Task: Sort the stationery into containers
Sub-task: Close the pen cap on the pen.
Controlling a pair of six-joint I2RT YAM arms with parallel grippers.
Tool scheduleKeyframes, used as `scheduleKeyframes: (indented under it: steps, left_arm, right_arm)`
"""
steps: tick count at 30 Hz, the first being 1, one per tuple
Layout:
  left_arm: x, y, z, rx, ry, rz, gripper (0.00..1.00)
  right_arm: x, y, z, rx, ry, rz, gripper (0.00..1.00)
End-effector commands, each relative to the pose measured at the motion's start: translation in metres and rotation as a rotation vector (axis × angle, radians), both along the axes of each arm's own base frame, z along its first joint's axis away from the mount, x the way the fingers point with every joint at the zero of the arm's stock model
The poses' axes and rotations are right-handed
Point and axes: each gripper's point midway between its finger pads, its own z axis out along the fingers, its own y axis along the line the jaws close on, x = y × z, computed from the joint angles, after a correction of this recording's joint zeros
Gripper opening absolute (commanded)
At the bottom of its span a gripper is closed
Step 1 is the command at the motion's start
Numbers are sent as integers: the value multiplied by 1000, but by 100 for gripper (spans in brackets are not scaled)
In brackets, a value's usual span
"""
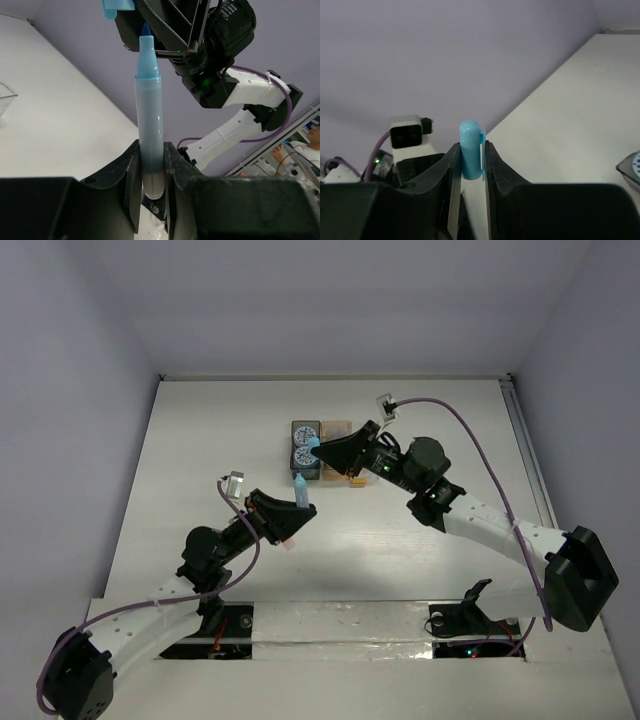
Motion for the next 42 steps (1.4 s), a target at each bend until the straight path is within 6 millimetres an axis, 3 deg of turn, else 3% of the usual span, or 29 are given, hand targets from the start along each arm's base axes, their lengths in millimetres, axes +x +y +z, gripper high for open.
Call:
scheduleKeyframes:
  steps: [1,10,30,42]
  left_arm:
    - [-22,1,44,-124,-94,-94,0]
    - [-25,0,47,-135,-96,-119,0]
    - [-23,-2,40,-125,-81,-124,0]
    - [-23,-4,37,-125,-72,-132,0]
  right_arm:
    - [-28,3,34,119,-111,133,0]
    - [-42,11,34,154,-99,243,0]
    - [-46,25,35,180,-87,263,1]
    - [-40,21,40,208,-86,224,4]
